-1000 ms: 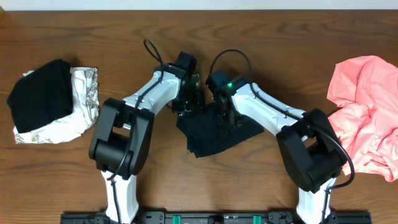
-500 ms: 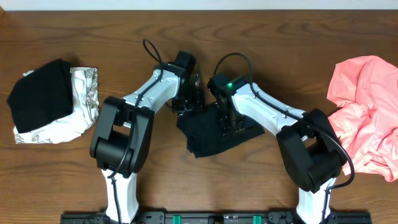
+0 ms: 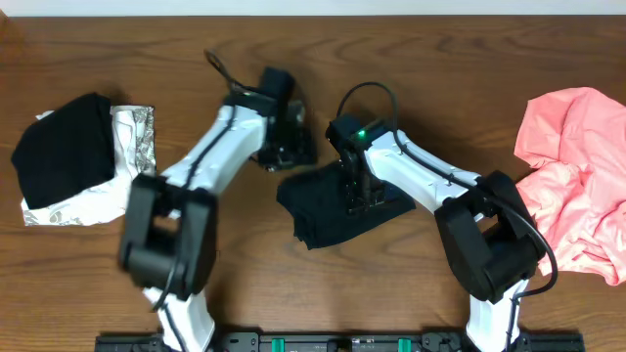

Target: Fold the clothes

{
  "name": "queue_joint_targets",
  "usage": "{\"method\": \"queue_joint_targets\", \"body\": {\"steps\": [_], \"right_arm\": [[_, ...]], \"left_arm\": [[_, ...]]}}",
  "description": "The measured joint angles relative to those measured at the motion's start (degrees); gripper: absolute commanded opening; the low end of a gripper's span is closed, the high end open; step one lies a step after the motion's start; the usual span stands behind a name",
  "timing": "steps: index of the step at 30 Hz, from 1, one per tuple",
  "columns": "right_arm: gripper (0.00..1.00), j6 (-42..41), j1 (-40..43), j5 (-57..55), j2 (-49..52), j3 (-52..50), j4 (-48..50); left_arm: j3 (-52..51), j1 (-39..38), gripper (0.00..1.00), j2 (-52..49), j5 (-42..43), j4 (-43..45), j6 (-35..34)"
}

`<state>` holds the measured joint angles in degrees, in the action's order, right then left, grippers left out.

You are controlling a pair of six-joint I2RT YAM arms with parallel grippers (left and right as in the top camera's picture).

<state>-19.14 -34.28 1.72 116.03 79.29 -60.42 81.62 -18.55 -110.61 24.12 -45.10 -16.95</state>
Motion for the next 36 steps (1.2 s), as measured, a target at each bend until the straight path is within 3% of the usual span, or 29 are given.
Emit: {"method": "queue_joint_targets", "body": {"steps": [5, 16, 28, 36], "right_arm": [[0.59, -0.6, 0.2, 0.0, 0.0, 0.0, 0.0], [0.59, -0.9, 1.0, 0.2, 0.0, 0.0, 0.3], [0.59, -1.1, 1.0, 0.2, 0.0, 0.0, 0.2], [0.59, -1.1, 1.0, 0.2, 0.0, 0.0, 0.2]], "left_arm": [[0.0, 2.5, 0.44, 3.4, 2.4, -1.2, -1.9], [-2.9, 1.0, 0.43, 3.0, 10.2, -0.8, -2.6], [-6.3, 0.0, 0.44, -6.4, 10.3, 5.0, -2.6], [-5.8, -0.7, 0.44, -6.7, 7.6, 4.6, -2.8]]}}
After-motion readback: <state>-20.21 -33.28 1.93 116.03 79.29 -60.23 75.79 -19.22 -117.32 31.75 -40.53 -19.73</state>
